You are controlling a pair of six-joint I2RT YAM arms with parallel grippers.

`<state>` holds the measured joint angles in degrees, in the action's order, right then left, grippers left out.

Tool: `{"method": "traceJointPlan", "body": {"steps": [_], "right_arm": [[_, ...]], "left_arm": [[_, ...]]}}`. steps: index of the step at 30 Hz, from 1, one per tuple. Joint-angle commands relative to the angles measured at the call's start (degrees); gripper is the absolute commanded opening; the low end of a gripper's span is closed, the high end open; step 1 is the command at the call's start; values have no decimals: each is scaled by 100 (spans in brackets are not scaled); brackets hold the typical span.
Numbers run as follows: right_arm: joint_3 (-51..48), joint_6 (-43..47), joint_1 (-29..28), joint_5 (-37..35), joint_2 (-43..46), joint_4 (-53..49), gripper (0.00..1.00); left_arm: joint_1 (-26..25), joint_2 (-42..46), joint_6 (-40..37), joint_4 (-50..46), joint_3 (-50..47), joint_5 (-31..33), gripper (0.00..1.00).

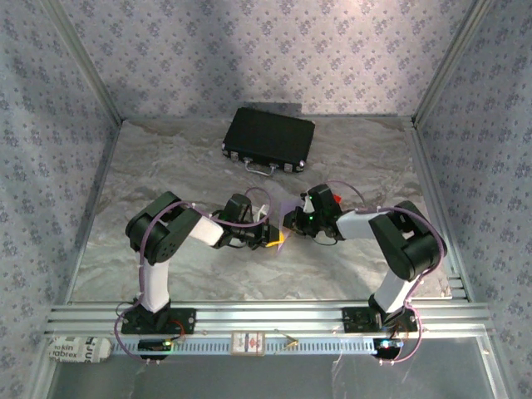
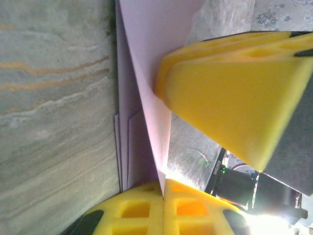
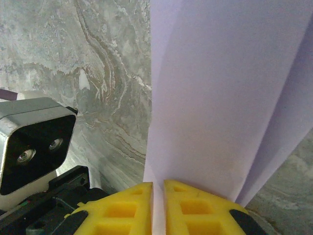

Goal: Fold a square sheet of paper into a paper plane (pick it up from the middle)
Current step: Fold the wing for the fifth time at the center of the table.

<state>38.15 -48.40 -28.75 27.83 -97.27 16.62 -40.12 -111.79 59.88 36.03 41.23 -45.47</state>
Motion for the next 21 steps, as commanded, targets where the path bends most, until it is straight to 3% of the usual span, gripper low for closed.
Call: {"method": "traceJointPlan", "body": {"steps": [1, 13, 21], "right_arm": [[97, 33, 80, -38, -110, 42, 15], [191, 133, 120, -178, -264, -392, 15], [417, 391, -8, -585, -341, -1358, 13]], "left_arm": [[-11, -411, -20, -988, -181, 436, 0], [-10, -375, -81, -1048, -203, 434, 0], [-16, -44, -548, -1642, -106, 238, 15]]}}
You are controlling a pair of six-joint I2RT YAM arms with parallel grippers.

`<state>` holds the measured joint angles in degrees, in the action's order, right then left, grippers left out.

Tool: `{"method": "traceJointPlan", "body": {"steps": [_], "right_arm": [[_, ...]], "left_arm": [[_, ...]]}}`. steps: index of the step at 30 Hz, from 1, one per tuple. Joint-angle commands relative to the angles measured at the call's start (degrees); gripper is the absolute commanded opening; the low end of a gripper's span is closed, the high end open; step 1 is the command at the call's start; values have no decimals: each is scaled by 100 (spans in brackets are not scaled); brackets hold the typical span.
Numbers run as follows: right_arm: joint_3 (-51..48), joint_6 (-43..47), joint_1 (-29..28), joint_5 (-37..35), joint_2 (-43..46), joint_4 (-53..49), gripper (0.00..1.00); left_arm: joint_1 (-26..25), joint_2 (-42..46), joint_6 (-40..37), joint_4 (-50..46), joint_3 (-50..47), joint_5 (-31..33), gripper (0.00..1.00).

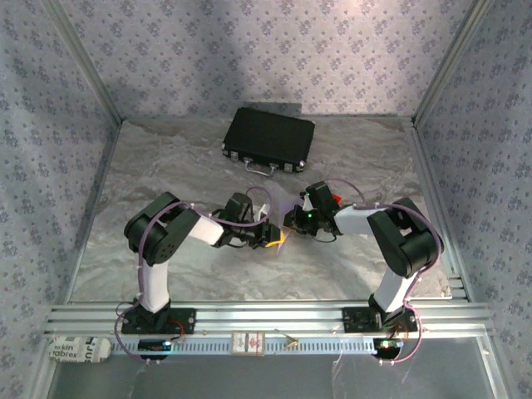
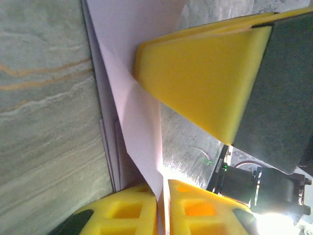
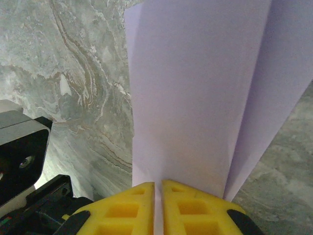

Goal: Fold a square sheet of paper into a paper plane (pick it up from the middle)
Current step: Fold the wing for the fifth time at the center of the table.

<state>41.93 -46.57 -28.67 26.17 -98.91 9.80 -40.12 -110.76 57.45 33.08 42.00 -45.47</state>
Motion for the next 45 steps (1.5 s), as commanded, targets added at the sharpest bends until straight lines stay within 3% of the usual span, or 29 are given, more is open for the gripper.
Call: {"method": "traceJointPlan", "body": {"steps": [1, 3, 8, 12, 17, 23, 30, 32, 36, 45], "right_arm": [[38, 202, -25, -420, -182, -682, 13], [44, 203, -25, -445, -190, -703, 13], [43, 207, -25, -483, -216, -734, 13], [50, 217, -33, -507, -236, -777, 13], [47, 218, -43, -600, -243, -867, 13], [43, 214, -45, -648, -247, -906, 13], [51, 200, -52, -714, -251, -969, 13], [52, 193, -58, -742, -274, -989, 13], [11, 169, -60, -794, -288, -998, 13], [-24, 141, -71, -868, -295, -1055, 13]], "left_arm": [[-20, -120, -350, -1394, -175, 195, 14], [-24, -56, -406, -1452, -199, 127, 13], [-66, 2, -502, -1517, -258, -18, 0], [-109, 28, -589, -1600, -237, -125, 0], [-146, 122, -784, -1952, -175, -131, 10], [-214, 290, -1013, -2246, -98, -157, 0], [-349, 310, -1318, -2694, 111, -114, 0], [-366, 311, -1345, -2742, 111, -106, 10], [-394, 359, -1377, -2788, 107, -112, 0], [-419, 464, -1495, -3031, 96, -59, 4]]}}
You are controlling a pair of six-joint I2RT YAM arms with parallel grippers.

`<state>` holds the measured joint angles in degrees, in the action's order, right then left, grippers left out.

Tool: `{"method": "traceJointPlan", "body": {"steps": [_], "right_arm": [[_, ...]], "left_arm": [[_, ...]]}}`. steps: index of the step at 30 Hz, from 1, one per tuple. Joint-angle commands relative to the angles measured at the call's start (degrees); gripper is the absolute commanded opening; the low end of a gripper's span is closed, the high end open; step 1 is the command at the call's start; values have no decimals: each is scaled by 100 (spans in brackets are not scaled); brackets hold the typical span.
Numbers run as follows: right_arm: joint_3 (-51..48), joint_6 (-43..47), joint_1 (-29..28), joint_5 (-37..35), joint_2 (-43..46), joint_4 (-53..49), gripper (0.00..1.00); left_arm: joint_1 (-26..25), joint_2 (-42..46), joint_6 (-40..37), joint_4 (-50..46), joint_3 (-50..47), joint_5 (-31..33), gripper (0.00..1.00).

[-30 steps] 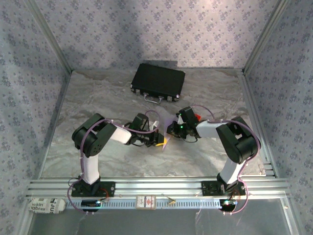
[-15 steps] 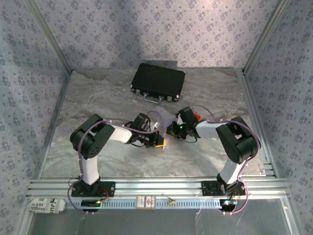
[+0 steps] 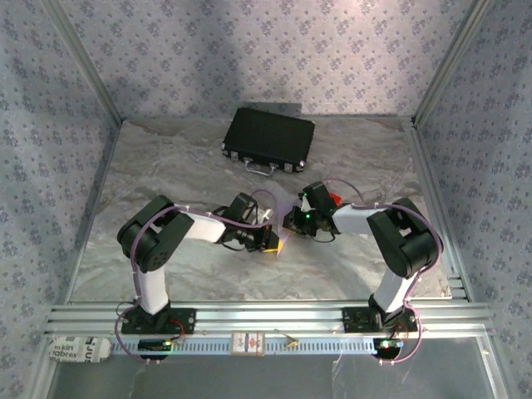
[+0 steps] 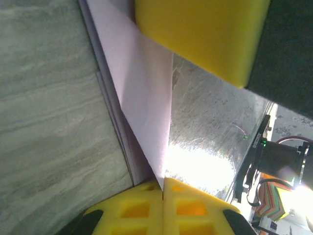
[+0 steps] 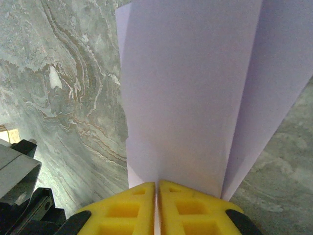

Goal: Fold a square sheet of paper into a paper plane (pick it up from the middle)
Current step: Fold the wing for the fifth time at the center of the table.

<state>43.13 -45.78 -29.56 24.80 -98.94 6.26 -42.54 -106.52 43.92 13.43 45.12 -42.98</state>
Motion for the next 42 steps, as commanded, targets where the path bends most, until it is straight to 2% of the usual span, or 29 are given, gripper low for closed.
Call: {"method": "traceJointPlan", "body": {"steps": [1, 4, 42], "right_arm": [[-142, 69, 21, -746, -293, -712, 13], [-133, 43, 21, -774, -297, -747, 13], [-133, -37, -6, -853, -348, -767, 13]], "left_arm": [[-188, 59, -160, -1086, -223, -305, 4], [-200, 129, -204, -1172, -240, -268, 0], [-334, 228, -500, -1721, -498, -255, 0]]}}
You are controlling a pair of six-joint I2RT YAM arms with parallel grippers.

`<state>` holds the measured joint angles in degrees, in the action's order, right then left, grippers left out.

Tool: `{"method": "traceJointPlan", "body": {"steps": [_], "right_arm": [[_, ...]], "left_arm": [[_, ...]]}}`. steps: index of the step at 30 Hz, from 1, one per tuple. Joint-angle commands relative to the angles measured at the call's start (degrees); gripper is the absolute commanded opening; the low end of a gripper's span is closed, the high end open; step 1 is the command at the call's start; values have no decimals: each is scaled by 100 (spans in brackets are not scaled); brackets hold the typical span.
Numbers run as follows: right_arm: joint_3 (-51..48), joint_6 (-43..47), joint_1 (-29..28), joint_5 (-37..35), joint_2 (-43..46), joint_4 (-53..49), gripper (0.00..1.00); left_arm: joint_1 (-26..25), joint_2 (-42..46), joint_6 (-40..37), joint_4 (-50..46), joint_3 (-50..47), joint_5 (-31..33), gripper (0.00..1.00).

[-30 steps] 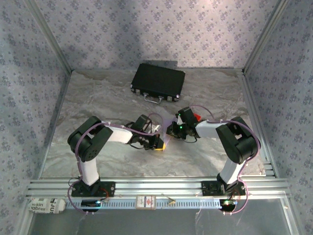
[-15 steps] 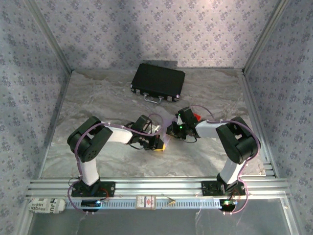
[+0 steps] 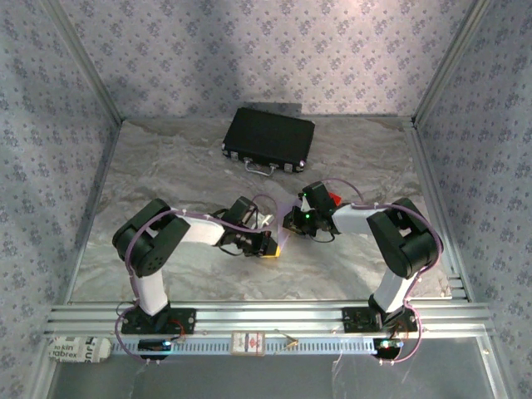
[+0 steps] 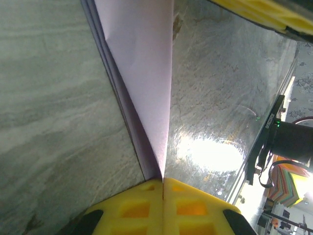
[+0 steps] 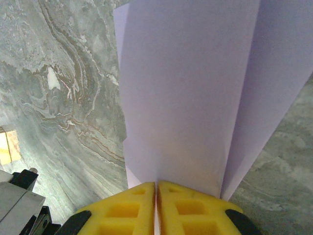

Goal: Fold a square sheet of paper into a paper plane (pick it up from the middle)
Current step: Fold the wing for the fifth time at the center of the table.

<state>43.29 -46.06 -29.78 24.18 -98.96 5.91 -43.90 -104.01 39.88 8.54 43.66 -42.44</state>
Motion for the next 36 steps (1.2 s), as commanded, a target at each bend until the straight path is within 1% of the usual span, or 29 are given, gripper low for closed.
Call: {"method": "traceJointPlan", "body": {"steps": [1, 12, 21, 24, 27, 29, 33, 36], "right_arm": [[-146, -7, 18, -800, -339, -730, 13], [-151, -24, 7, -784, -360, -701, 13], [-144, -27, 3, -765, -344, -697, 13], [-130, -29, 1, -758, -336, -706, 13], [-131, -32, -1, -761, -335, -699, 13], [-127, -36, 0, -751, -350, -688, 13], [-119, -34, -1, -735, -358, -695, 13], [-95, -39, -2, -705, -383, -679, 13]], "left_arm": [[-202, -15, -94, -1238, -360, -309, 0], [-206, 120, -86, -1275, -361, -311, 0], [-189, 777, -4, -1353, -344, -139, 0], [-147, 1115, 86, -1313, -297, 56, 0], [-13, 1336, 406, -894, -247, 154, 0], [73, 1333, 644, -560, -156, 173, 0], [111, 1080, 1000, 80, 111, 193, 0], [107, 785, 1150, 275, 334, 164, 0]]}}
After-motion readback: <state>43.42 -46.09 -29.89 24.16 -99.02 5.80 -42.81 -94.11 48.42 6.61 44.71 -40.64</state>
